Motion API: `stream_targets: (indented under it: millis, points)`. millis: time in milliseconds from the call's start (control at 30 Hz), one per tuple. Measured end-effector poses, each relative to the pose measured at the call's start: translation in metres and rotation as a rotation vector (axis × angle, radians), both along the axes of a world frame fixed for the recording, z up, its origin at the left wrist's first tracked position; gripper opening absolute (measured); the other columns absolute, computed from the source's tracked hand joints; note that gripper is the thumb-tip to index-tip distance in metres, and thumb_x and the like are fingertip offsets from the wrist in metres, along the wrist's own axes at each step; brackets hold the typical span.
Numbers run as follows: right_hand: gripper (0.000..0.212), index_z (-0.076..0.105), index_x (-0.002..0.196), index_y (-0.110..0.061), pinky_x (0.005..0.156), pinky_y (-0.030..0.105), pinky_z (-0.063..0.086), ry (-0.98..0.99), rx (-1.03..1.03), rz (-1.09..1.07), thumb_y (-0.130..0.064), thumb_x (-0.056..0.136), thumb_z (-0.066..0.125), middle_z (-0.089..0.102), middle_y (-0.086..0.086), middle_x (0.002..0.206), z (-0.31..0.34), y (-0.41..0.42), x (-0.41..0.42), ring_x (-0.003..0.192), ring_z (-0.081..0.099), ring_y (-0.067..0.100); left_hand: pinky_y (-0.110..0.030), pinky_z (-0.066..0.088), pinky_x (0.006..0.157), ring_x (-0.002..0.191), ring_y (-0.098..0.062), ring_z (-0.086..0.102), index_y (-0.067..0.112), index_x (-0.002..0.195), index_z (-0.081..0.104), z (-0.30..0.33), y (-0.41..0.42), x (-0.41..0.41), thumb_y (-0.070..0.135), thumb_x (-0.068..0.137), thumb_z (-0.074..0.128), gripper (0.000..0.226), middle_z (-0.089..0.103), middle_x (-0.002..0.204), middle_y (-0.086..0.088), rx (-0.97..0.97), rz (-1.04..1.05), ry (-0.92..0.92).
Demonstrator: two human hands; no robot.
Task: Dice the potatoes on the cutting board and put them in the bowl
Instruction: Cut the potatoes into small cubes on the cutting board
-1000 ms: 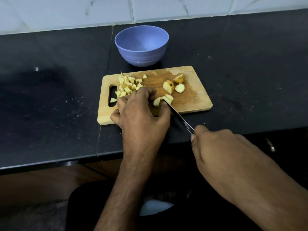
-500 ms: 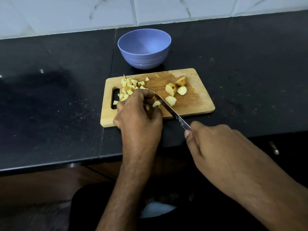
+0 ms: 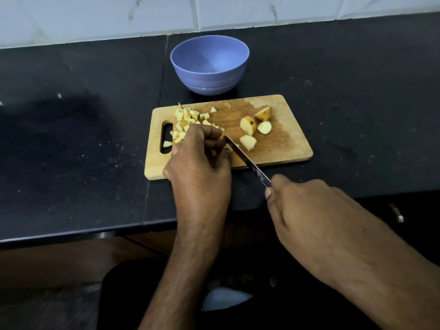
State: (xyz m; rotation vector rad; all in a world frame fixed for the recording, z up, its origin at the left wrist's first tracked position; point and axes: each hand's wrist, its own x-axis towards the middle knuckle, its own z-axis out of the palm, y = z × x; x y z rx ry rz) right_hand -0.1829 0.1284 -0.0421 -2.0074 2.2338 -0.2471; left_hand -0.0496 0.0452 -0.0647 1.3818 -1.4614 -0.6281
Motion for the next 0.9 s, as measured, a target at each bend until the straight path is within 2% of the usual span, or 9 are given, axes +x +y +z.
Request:
stream_targets:
  millis: [200, 300, 400, 500, 633, 733, 800, 900]
  points:
    - [0.029, 0.022, 0.068, -0.028, 0.053, 0.031, 0.036, 0.068, 0.08, 0.012, -0.044, 0.088, 0.008, 0.038, -0.008, 0.056, -0.002, 0.0, 0.003, 0.047, 0.031, 0.006, -0.05, 0.05, 0.096, 0.102, -0.014, 0.064, 0.034, 0.1, 0.059, 0.004, 0.002, -0.002, 0.017, 0.085, 0.076, 0.028, 0.065, 0.088, 0.019, 0.022, 0.011, -0.031]
    - [0.025, 0.017, 0.066, -0.031, 0.055, 0.03, 0.033, 0.058, 0.128, 0.018, -0.042, 0.086, 0.006, 0.036, -0.008, 0.058, 0.013, 0.003, 0.007, 0.049, 0.029, 0.005, -0.049, 0.047, 0.099, 0.108, -0.008, 0.056, 0.032, 0.105, 0.058, 0.009, 0.004, -0.002, 0.014, 0.087, 0.072, 0.029, 0.063, 0.094, 0.018, 0.02, 0.037, -0.061]
    - [0.026, 0.02, 0.067, -0.031, 0.052, 0.028, 0.031, 0.037, 0.125, 0.01, -0.042, 0.086, 0.007, 0.039, -0.006, 0.059, 0.02, 0.009, 0.009, 0.049, 0.032, 0.005, -0.043, 0.037, 0.106, 0.114, -0.005, 0.049, 0.032, 0.109, 0.061, 0.012, 0.006, -0.003, 0.012, 0.085, 0.069, 0.032, 0.062, 0.105, 0.019, 0.023, 0.026, -0.114]
    - [0.029, 0.023, 0.067, -0.03, 0.052, 0.028, 0.035, 0.02, 0.099, -0.001, -0.043, 0.091, 0.013, 0.044, -0.006, 0.058, 0.018, 0.013, 0.01, 0.049, 0.038, 0.006, -0.036, 0.023, 0.101, 0.122, -0.008, 0.041, 0.035, 0.111, 0.064, 0.013, 0.006, -0.005, 0.019, 0.083, 0.068, 0.032, 0.055, 0.117, 0.02, 0.046, -0.015, -0.252]
    - [0.029, 0.034, 0.081, -0.031, 0.053, 0.023, 0.039, -0.038, 0.091, -0.009, -0.045, 0.102, 0.019, 0.05, -0.006, 0.066, 0.034, 0.019, 0.007, 0.053, 0.046, 0.006, -0.045, 0.024, 0.107, 0.129, -0.011, 0.031, 0.04, 0.107, 0.065, 0.011, 0.003, -0.006, 0.031, 0.083, 0.07, 0.026, 0.044, 0.125, 0.013, 0.076, -0.035, -0.335]
    - [0.028, 0.033, 0.084, -0.031, 0.05, 0.02, 0.034, -0.037, 0.069, -0.004, -0.045, 0.102, 0.018, 0.049, -0.007, 0.068, 0.042, 0.016, 0.003, 0.054, 0.048, 0.005, -0.042, 0.02, 0.107, 0.129, -0.011, 0.028, 0.041, 0.101, 0.065, 0.011, 0.001, -0.008, 0.038, 0.086, 0.074, 0.017, 0.039, 0.125, 0.013, 0.092, -0.013, -0.361]
    - [0.028, 0.034, 0.084, -0.031, 0.05, 0.02, 0.034, -0.031, 0.077, -0.011, -0.045, 0.102, 0.018, 0.049, -0.007, 0.068, 0.04, 0.013, 0.001, 0.054, 0.048, 0.005, -0.038, 0.017, 0.105, 0.128, -0.011, 0.026, 0.039, 0.096, 0.064, 0.012, 0.0, -0.01, 0.037, 0.088, 0.073, 0.013, 0.036, 0.123, 0.012, 0.106, 0.011, -0.356]
    - [0.028, 0.035, 0.085, -0.03, 0.049, 0.02, 0.033, -0.028, 0.063, -0.021, -0.045, 0.102, 0.019, 0.049, -0.007, 0.067, 0.038, 0.01, -0.002, 0.054, 0.047, 0.005, -0.042, 0.02, 0.108, 0.129, -0.015, 0.027, 0.034, 0.1, 0.062, 0.013, -0.002, -0.013, 0.032, 0.091, 0.069, 0.011, 0.036, 0.128, 0.007, 0.126, 0.054, -0.373]
